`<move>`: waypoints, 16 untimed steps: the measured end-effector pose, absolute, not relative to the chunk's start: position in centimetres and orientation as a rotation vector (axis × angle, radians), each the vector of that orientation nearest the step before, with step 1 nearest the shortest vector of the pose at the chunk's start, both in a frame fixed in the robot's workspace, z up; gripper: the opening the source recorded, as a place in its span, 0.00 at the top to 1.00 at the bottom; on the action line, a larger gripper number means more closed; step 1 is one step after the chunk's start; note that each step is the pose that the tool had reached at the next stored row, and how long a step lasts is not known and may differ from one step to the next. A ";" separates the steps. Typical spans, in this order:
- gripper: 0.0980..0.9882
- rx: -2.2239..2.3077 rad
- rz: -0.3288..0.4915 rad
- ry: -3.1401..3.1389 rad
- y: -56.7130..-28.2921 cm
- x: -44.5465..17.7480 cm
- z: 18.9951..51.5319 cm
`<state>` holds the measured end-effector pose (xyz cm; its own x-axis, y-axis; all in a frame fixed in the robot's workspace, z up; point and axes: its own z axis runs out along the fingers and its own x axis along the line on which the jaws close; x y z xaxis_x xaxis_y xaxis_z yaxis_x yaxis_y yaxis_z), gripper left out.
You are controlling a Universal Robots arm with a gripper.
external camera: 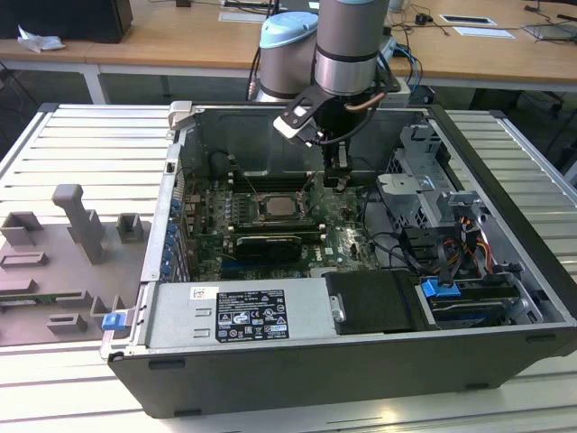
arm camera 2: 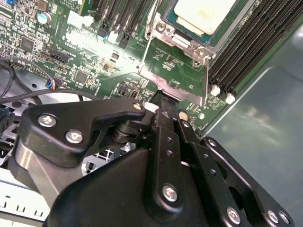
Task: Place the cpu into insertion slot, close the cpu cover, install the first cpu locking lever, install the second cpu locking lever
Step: 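Close the cpu cover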
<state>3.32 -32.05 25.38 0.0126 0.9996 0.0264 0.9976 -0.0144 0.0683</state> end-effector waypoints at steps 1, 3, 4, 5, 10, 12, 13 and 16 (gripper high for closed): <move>0.99 2.214 0.104 2.184 -32.0 3.3 25.4; 0.99 2.214 0.104 2.184 -32.0 3.1 25.4; 0.99 2.214 0.104 2.184 -32.0 3.0 25.4; 0.99 2.214 0.104 2.184 -32.0 3.0 25.4; 0.99 2.214 0.104 2.184 -32.0 2.7 25.4; 0.99 2.214 0.104 2.184 -32.0 2.7 25.4; 0.99 2.214 0.104 2.184 -32.0 2.6 25.4; 0.99 2.214 0.104 2.184 -32.0 2.6 25.4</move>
<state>2.55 -32.05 25.37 0.0125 0.9996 0.0265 0.9976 -0.0143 0.0683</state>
